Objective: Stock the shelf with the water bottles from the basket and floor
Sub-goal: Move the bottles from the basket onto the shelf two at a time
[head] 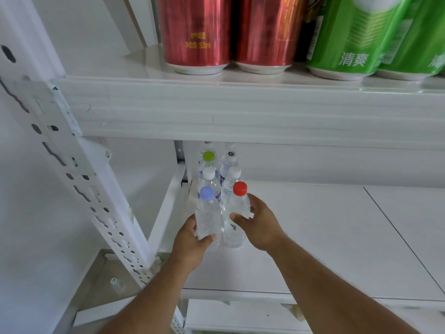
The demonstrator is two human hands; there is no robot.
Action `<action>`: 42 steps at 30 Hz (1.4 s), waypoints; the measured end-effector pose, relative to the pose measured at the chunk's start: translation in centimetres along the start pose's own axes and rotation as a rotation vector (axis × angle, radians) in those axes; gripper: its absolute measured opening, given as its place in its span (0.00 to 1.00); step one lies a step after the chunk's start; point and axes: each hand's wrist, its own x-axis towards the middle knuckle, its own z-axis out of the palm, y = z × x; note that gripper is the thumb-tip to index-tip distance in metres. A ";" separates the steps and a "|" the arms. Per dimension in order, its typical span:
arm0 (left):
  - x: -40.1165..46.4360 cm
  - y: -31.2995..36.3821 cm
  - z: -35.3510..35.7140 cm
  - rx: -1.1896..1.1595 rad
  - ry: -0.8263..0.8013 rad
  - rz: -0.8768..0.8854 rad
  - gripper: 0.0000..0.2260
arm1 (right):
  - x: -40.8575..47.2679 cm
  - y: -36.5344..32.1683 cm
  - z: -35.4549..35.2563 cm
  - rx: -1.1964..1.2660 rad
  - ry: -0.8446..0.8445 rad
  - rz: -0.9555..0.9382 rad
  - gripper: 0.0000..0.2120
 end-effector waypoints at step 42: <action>-28.5 -4.0 2.7 0.896 -0.272 -0.156 0.32 | -29.5 10.2 -0.5 -0.901 -0.466 0.011 0.37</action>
